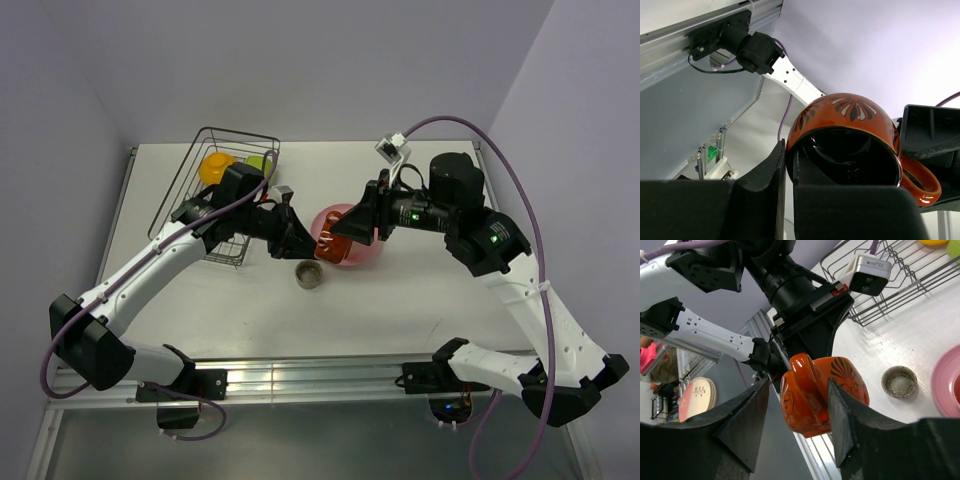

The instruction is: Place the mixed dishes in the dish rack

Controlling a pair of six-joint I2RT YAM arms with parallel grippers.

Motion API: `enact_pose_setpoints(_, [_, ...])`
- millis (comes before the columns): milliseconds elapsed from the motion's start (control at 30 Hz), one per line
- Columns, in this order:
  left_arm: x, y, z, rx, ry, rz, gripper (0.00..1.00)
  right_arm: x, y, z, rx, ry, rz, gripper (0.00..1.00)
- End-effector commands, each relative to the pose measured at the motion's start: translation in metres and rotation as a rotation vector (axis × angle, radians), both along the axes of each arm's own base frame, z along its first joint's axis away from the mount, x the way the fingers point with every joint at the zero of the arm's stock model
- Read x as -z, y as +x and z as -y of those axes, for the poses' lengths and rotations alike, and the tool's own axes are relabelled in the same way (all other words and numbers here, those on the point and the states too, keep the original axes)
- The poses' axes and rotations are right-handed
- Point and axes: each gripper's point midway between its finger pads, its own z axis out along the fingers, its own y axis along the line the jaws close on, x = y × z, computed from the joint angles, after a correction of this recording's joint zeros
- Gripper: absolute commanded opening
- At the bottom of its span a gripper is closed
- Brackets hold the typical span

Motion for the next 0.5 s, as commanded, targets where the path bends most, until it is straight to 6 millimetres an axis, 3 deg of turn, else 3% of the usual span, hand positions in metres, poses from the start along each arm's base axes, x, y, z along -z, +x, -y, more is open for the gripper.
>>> enact_pose_setpoints(0, [-0.035, -0.012, 0.003, 0.051, -0.115, 0.066, 0.00, -0.013, 0.001, -0.006, -0.019, 0.019, 0.067, 0.56])
enact_pose_setpoints(467, [-0.039, -0.018, 0.007, 0.065, -0.134, 0.052, 0.00, 0.005, 0.004, -0.005, -0.019, -0.021, 0.066, 0.46])
